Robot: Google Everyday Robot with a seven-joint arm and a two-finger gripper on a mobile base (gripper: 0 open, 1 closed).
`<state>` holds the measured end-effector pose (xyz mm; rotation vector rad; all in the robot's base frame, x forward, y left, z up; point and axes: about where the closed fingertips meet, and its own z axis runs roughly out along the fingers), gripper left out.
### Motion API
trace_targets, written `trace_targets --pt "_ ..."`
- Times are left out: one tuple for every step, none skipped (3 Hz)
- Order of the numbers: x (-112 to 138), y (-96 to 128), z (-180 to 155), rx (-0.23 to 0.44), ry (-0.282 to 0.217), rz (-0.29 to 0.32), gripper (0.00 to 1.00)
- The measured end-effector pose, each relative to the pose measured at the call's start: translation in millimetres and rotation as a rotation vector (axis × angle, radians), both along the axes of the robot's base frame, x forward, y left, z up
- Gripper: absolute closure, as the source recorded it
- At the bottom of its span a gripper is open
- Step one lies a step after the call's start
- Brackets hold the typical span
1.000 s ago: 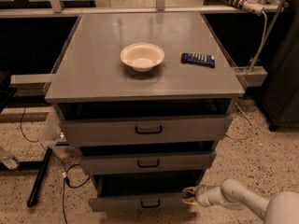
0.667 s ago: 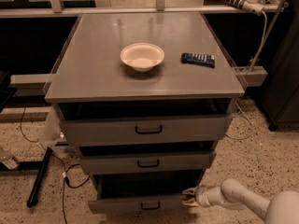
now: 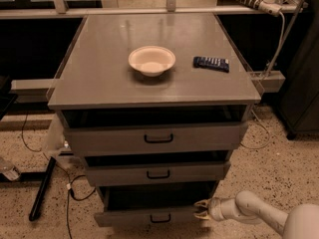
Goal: Open bottom drawer
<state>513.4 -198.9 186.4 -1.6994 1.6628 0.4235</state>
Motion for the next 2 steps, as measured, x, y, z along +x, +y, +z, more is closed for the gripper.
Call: trace_targets --pt "0.0 0.0 0.0 0.000 0.000 0.000 0.16" --pt "2.0 3.0 -2.8 -0.004 0.001 0.008 0.00"
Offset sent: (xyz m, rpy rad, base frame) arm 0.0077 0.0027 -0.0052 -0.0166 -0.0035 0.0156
